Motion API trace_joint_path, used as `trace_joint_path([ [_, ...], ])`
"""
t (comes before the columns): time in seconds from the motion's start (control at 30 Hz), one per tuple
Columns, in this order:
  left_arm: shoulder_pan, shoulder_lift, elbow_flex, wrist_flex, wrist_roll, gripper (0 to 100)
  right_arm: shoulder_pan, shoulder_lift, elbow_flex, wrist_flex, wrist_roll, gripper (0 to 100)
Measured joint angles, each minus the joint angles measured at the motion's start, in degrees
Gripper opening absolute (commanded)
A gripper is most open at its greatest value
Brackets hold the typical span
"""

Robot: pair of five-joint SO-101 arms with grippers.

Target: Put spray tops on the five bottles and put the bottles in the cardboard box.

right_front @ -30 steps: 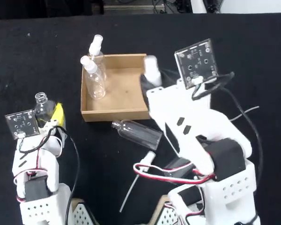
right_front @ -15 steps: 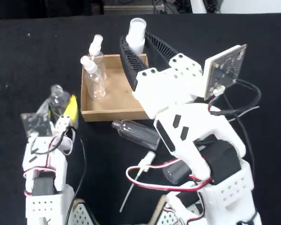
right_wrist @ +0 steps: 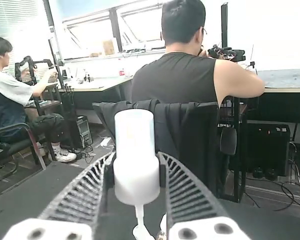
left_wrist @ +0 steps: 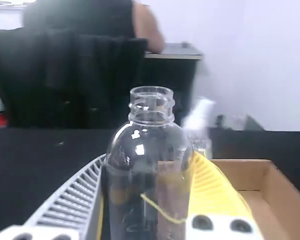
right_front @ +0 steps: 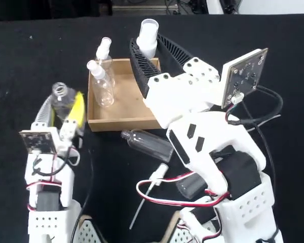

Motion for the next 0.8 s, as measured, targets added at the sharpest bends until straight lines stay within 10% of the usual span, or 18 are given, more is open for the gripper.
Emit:
trace_joint_path([
  [0.8,19.7,0.0,0.0,-0.2,0.0,3,-6.3,0.0,17.6,-31.6,-0.3,1.1],
])
